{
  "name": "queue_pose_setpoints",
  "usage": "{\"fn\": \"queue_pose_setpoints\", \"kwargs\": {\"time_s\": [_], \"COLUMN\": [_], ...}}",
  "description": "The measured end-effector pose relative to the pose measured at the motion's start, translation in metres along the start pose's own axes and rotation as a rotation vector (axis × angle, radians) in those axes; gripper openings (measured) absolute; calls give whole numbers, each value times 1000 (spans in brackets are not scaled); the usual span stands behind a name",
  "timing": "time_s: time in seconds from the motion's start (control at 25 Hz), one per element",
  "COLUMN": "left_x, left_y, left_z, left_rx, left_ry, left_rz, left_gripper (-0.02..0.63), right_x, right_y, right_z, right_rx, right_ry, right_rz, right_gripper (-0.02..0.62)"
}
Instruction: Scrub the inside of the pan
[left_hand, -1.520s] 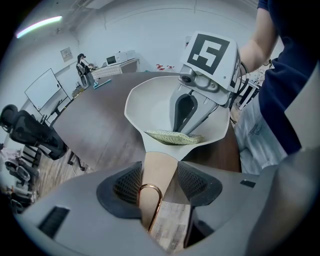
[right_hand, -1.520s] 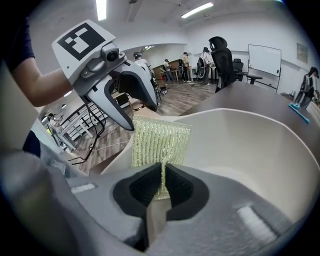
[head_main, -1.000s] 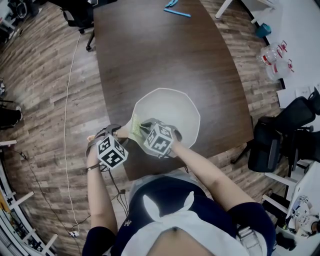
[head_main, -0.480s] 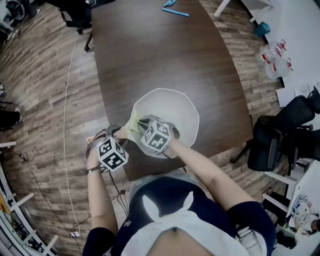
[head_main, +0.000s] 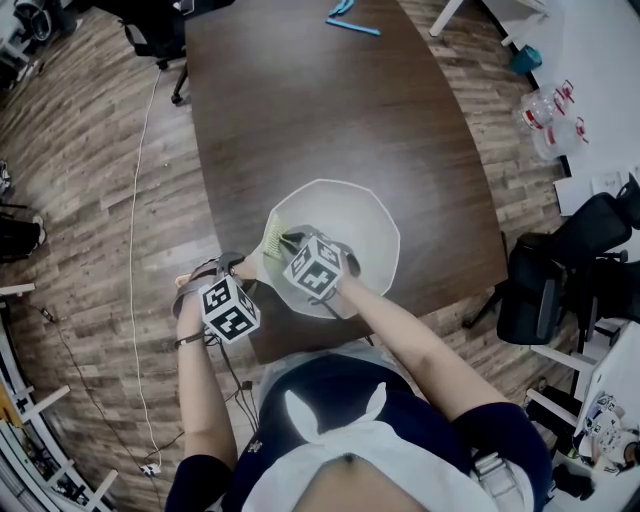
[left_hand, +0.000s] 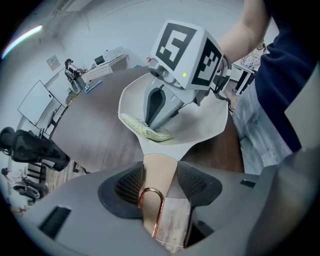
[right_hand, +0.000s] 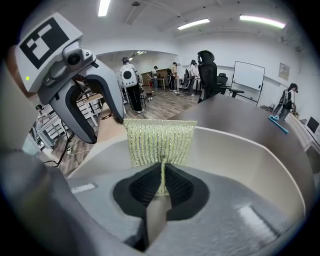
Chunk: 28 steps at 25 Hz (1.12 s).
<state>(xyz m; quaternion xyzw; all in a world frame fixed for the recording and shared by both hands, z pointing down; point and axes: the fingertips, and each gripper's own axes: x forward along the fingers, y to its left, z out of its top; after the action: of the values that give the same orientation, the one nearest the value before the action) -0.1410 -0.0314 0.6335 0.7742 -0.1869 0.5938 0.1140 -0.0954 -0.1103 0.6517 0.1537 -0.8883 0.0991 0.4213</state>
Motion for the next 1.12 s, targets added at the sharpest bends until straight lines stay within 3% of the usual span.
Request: {"fn": "queue_pose_setpoints", "kwargs": {"time_s": [0.44,1.12], "left_x": [-2,2], "left_y": [1,-2], "left_z": [-1,0], "left_rx": [57,125], "left_ry": [21,53], "left_rz": [6,22], "left_gripper": [206,206], "right_x": [2,-1], "right_y": [-21,-59], "right_z": [1,-4], "right_rx": [-19,90], "right_ry": [18,50], "right_rz": [-73,-180], "right_gripper": [25,25]}}
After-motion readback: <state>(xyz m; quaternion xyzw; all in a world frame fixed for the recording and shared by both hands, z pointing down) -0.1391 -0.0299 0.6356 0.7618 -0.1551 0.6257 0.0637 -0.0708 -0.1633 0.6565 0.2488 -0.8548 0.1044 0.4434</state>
